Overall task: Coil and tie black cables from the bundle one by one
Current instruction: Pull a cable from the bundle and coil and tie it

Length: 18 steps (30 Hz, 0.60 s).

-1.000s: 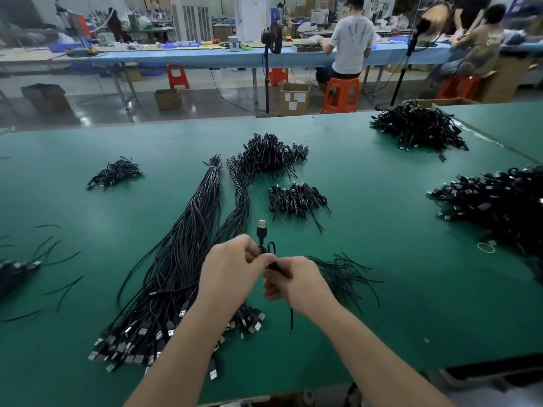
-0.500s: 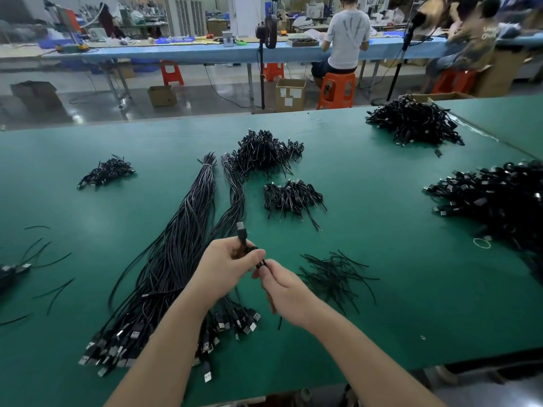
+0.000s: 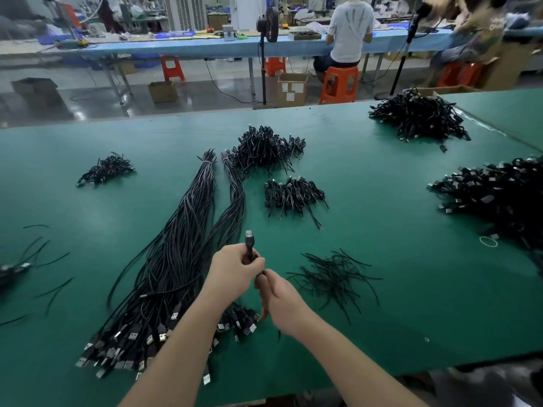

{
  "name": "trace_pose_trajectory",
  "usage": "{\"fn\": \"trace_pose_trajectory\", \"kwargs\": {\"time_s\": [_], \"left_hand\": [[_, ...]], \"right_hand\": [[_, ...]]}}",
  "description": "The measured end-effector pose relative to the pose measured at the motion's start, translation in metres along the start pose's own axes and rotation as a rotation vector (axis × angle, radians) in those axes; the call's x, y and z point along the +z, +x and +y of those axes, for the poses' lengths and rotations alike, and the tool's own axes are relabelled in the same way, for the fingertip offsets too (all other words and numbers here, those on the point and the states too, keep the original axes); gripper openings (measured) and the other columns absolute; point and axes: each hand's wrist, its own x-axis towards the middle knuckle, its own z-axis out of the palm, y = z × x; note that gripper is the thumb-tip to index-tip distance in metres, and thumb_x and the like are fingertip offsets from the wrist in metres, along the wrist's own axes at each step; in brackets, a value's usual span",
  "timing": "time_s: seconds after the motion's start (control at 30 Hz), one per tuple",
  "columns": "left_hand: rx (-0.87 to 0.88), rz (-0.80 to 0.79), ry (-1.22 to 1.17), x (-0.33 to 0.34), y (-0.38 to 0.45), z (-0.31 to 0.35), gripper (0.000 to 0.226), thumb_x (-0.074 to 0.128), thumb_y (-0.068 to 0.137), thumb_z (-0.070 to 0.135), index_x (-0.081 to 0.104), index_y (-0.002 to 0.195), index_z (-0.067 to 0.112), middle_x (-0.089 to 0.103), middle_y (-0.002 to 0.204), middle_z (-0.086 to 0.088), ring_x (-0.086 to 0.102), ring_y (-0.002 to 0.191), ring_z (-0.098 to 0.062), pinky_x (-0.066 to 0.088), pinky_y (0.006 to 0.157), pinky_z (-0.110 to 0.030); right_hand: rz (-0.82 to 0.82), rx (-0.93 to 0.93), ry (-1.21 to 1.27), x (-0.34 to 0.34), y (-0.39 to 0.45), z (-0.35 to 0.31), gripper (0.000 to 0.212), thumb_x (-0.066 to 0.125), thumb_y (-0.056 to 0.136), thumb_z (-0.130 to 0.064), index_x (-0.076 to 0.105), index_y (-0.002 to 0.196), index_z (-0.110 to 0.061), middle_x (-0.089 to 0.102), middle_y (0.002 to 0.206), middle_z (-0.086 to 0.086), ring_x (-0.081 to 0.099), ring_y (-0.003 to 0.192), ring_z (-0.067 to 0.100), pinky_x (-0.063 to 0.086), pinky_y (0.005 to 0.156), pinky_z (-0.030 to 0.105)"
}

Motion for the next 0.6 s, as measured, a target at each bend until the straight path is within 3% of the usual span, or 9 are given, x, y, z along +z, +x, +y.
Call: {"fn": "trace_pose_trajectory", "kwargs": {"time_s": [0.1,0.2,0.27,0.37,0.47,0.53,0.6], "left_hand": [[-0.042,0.031,0.069,0.006,0.001,0.002,0.015,0.068,0.086,0.024,0.067,0.071,0.023,0.066,0.063,0.008,0.057,0.057,-0.004,0.035,0.046,-0.011],[-0.084,0.042,0.081,0.01,0.004,0.002,0.012,0.067,0.086,0.024,0.069,0.075,0.021,0.068,0.068,0.007,0.06,0.062,-0.004,0.035,0.045,-0.009],[-0.106,0.034,0.075,0.014,0.007,-0.001,0.011,0.066,0.086,0.024,0.069,0.076,0.02,0.069,0.069,0.006,0.061,0.062,-0.005,0.035,0.045,-0.009],[-0.164,-0.006,0.004,0.02,0.013,-0.008,0.011,0.07,0.086,0.029,0.069,0.084,0.019,0.07,0.075,0.006,0.064,0.072,-0.013,0.041,0.054,-0.02],[-0.258,0.141,-0.207,0.025,0.009,-0.012,0.039,0.079,0.082,0.042,0.055,0.104,0.022,0.063,0.087,0.004,0.063,0.078,-0.014,0.042,0.059,-0.024],[-0.084,0.381,-0.111,0.031,0.0,-0.012,0.044,0.078,0.082,0.043,0.049,0.107,0.023,0.056,0.082,0.005,0.057,0.068,-0.011,0.039,0.056,-0.022],[0.267,0.484,0.165,0.039,-0.007,-0.007,0.028,0.074,0.087,0.034,0.057,0.104,0.02,0.057,0.084,0.008,0.052,0.062,-0.008,0.04,0.053,-0.017]], "right_hand": [[0.051,-0.069,-0.186,0.001,0.003,0.004,0.032,0.033,0.108,-0.037,0.05,0.097,-0.013,0.062,0.084,0.008,0.053,0.072,0.022,0.044,0.067,0.04],[0.091,-0.094,-0.234,0.006,0.008,0.009,0.028,0.036,0.107,-0.029,0.048,0.101,-0.004,0.063,0.096,0.019,0.048,0.077,0.021,0.047,0.077,0.048],[0.093,-0.087,-0.294,0.007,0.012,0.014,0.027,0.034,0.108,-0.03,0.046,0.098,-0.008,0.063,0.091,0.013,0.054,0.076,0.025,0.047,0.073,0.046],[0.122,-0.096,-0.367,0.005,0.019,0.024,0.023,0.032,0.108,-0.03,0.042,0.091,-0.019,0.059,0.083,0.001,0.052,0.069,0.022,0.042,0.062,0.036],[0.175,-0.072,-0.414,0.009,0.028,0.033,0.027,0.034,0.108,-0.03,0.036,0.082,-0.022,0.049,0.071,-0.004,0.043,0.059,0.016,0.035,0.057,0.031],[0.198,-0.07,-0.466,0.013,0.035,0.037,0.023,0.035,0.107,-0.028,0.042,0.087,-0.019,0.05,0.073,-0.004,0.047,0.062,0.017,0.039,0.059,0.031],[0.21,-0.121,-0.574,0.015,0.034,0.042,0.014,0.04,0.103,-0.02,0.051,0.1,-0.014,0.059,0.083,0.0,0.056,0.07,0.022,0.044,0.062,0.033]]}}
